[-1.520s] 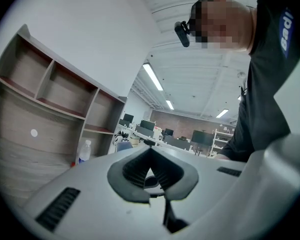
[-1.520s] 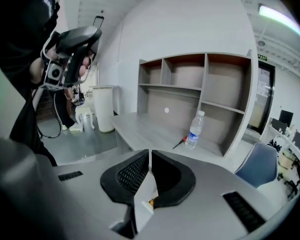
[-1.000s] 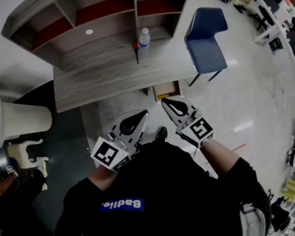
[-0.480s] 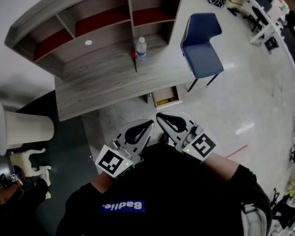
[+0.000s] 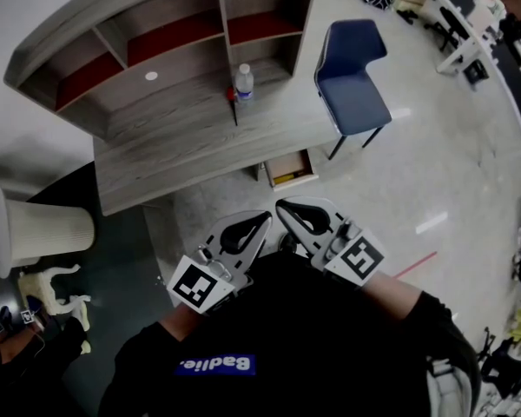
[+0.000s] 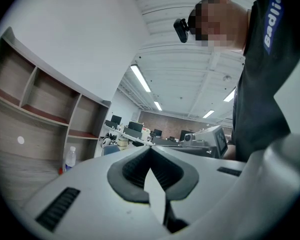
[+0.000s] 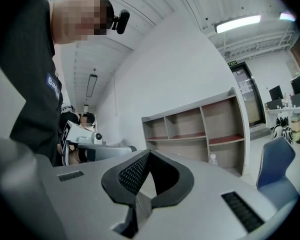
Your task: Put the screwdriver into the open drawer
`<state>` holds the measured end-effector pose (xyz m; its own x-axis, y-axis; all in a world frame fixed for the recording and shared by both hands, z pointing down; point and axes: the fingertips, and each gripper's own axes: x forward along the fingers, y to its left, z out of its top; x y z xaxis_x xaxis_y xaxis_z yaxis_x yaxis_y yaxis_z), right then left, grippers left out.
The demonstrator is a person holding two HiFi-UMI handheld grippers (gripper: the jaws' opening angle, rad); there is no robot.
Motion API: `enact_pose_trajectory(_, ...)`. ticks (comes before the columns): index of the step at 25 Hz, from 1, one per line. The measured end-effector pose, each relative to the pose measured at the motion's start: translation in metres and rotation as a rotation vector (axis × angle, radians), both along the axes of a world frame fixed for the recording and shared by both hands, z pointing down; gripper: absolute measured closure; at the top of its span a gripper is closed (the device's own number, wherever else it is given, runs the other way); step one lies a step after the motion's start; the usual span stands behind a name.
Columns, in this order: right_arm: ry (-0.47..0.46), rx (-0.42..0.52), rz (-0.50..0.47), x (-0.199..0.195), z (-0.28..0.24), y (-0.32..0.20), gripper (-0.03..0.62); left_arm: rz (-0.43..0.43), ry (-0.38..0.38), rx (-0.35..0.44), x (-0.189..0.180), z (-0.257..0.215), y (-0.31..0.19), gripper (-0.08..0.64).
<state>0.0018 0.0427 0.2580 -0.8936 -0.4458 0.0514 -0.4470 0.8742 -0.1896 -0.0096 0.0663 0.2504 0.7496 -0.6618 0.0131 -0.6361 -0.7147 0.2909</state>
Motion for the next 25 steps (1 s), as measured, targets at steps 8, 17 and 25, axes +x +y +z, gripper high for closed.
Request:
enact_pose_trajectory(8,-0.013,-0.002,-0.008,-0.0006,-0.0027,0.0033,0.565,0.002,-0.005,0.001,0.0027,-0.0019,0.003,0.561)
enact_pose_trajectory(17,-0.019,-0.003,-0.016,-0.0016,-0.0014,0.0047,0.565,-0.001,-0.006,0.002,0.0022,0.0007,0.0053,0.561)
enact_pose_trajectory(25,-0.018,-0.007,-0.016,-0.0024,-0.0005,0.004,0.565,-0.007,-0.003,-0.003,0.0009,0.0024,0.0057,0.561)
